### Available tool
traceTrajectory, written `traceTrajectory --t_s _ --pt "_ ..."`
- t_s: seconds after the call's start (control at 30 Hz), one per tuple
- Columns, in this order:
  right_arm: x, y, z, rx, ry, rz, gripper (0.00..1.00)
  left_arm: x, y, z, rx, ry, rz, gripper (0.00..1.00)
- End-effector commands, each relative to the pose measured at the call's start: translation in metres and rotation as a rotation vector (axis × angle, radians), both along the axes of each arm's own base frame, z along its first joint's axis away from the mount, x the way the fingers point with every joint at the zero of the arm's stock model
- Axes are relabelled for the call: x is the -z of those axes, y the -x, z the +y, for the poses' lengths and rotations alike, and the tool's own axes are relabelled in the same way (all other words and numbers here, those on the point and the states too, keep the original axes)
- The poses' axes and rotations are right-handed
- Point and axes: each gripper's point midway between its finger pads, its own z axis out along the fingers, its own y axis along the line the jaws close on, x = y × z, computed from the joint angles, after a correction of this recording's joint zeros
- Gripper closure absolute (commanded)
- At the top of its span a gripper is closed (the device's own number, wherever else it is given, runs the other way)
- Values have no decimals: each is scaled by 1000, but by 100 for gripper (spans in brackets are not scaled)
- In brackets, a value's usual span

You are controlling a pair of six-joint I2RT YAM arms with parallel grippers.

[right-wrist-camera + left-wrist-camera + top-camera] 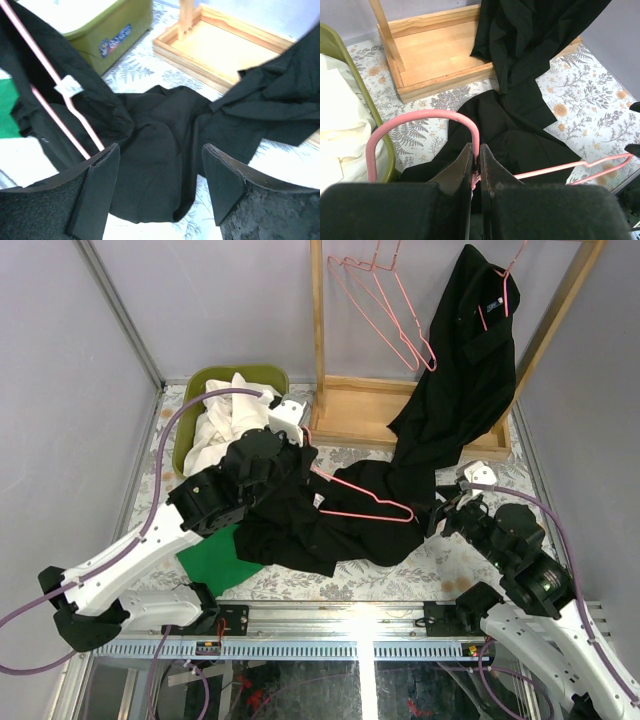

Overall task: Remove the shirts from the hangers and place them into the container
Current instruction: Remove the shirt from the hanger.

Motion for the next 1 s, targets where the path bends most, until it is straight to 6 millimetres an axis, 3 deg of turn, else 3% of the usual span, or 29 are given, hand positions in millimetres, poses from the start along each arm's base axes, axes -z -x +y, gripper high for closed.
traceTrajectory --t_s 0.0,0.17,0.33,0.47,0.63,0.77,0.83,0.9,0.97 --pt "-43 17 34 -207 -103 -76 24 -9 -2 -11 54 6 -42 100" --pt "-15 49 86 -547 -131 135 21 -2 0 -21 99 -7 -19 100" --pt "24 30 98 -516 -63 368 27 1 2 -27 127 -15 2 100" --pt "28 18 100 -481 -49 391 46 4 3 -26 130 -32 5 100" --pt "23 22 101 -494 -93 343 82 8 1 -24 116 -46 9 100" --pt "27 23 93 -462 -71 342 100 10 -3 -21 83 -48 12 100" --pt "28 22 89 -437 -57 342 100 13 -5 -19 61 -45 21 85" --pt "28 24 87 -436 -53 337 100 18 -3 -18 54 -43 38 56" --pt "28 24 86 -432 -55 338 100 28 -1 -16 44 -46 60 43"
